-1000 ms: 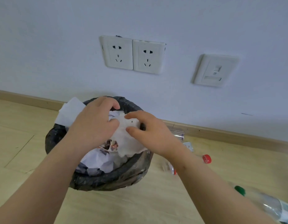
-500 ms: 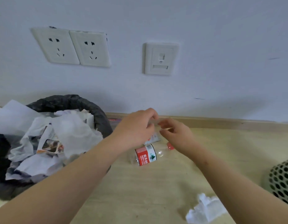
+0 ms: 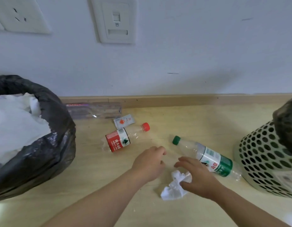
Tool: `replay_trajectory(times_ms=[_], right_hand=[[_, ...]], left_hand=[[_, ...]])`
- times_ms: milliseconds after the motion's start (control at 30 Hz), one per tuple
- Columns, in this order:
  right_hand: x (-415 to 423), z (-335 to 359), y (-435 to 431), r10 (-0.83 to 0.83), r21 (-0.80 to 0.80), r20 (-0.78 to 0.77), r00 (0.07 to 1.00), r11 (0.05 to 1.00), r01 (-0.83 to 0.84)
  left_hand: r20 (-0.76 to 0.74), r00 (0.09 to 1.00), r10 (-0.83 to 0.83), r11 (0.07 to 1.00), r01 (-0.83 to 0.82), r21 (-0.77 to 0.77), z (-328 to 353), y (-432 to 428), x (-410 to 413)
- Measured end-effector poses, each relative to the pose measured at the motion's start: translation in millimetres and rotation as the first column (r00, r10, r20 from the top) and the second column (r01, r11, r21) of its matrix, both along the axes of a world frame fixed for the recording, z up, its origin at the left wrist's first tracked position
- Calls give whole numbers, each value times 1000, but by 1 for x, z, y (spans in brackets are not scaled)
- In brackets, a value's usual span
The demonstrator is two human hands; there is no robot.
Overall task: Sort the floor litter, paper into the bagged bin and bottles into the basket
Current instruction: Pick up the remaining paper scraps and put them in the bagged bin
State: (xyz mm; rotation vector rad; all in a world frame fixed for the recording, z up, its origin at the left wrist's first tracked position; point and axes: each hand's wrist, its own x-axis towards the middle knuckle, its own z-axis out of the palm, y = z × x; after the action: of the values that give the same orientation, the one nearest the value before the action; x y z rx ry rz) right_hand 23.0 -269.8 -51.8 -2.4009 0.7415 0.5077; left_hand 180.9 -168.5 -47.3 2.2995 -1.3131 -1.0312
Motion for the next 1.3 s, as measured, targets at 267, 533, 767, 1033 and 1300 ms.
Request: replay_trajectory(times_ms=[267,533,767,1033,1300], right_hand=[[-22,-36,-3,41,-102,-109,993,993,-52],[21,-32,11,-683,548,-81,726,578,605],[27,-22,12,-714,632,-118,690,482,607],[57,-16,27,-648,765,-194,737,371,527],[116,-3,39,-816,867,-79,573,227,443]], left_hand=[[-76,996,-50,994,57,94,-23,4,-22],[-562,721,406,912,-360,198,-28,0,-21],[-453,729,513,850,-504,150,-32,4,0],[-698,362,618,681,-690,245,-18,13,26],[-700,365,614,672,-707,220,-7,34,47]])
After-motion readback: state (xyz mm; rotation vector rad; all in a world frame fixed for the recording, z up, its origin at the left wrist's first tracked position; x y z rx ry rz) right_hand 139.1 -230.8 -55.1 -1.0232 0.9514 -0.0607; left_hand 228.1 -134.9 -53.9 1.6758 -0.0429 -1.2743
